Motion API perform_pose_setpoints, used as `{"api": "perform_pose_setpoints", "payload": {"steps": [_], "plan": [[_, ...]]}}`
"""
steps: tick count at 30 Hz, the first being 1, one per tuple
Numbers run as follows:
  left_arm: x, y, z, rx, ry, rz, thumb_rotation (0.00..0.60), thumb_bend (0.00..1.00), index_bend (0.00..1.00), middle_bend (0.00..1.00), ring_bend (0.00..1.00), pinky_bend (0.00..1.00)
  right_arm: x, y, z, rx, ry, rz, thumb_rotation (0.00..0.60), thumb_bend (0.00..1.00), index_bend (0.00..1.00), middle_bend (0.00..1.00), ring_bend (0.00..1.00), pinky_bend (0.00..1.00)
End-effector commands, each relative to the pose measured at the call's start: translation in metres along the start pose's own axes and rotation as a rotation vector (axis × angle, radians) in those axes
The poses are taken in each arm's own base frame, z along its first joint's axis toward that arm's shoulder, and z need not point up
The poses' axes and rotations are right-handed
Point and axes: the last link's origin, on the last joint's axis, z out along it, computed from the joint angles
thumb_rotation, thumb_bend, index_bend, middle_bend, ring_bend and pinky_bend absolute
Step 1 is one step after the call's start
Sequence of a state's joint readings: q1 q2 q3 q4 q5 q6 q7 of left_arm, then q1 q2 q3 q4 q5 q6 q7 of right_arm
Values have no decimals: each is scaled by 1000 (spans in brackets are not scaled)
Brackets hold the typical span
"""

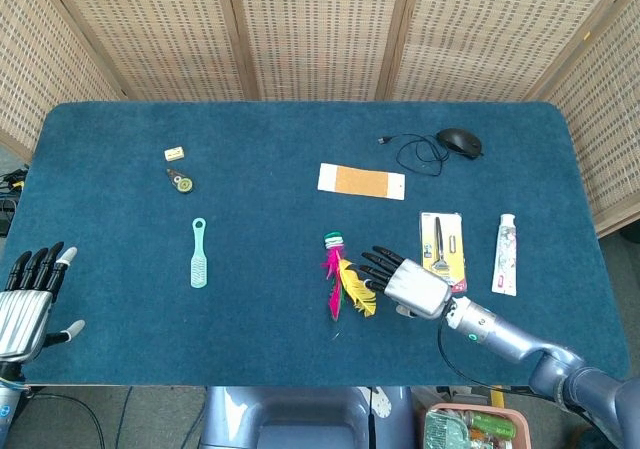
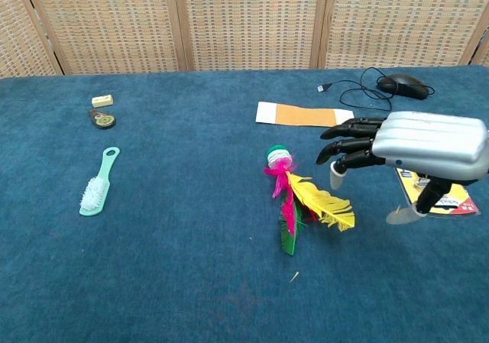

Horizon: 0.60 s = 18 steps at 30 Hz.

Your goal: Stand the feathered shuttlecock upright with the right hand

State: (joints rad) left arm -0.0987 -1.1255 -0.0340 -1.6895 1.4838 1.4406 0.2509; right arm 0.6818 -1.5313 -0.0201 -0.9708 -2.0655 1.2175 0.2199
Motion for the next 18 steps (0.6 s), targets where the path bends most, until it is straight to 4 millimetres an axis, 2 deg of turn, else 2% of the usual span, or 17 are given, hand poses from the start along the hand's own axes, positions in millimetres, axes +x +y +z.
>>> {"api": "perform_pose_setpoints", "payload": {"steps": [1, 4, 12, 18], "plan": [[0, 0, 2, 3, -2, 0, 600, 0, 0, 0, 0, 0, -3, -6, 9, 32, -3, -25, 600, 157, 328, 205, 25, 112], [-1, 0, 3, 3, -6, 4, 600, 0, 0, 0, 0, 0, -5, -10, 17, 50, 4, -39, 600, 192, 350, 237, 44, 128], [-2, 0, 3, 7, -8, 7, 600, 0, 0, 0, 0, 0, -10, -15, 29, 72, 18, -77, 600, 212, 382, 242, 50, 141], [-1, -1, 1, 13, -8, 3, 600, 0, 0, 0, 0, 0, -12, -16, 33, 66, 28, -76, 600, 296, 414, 247, 60, 146]]}}
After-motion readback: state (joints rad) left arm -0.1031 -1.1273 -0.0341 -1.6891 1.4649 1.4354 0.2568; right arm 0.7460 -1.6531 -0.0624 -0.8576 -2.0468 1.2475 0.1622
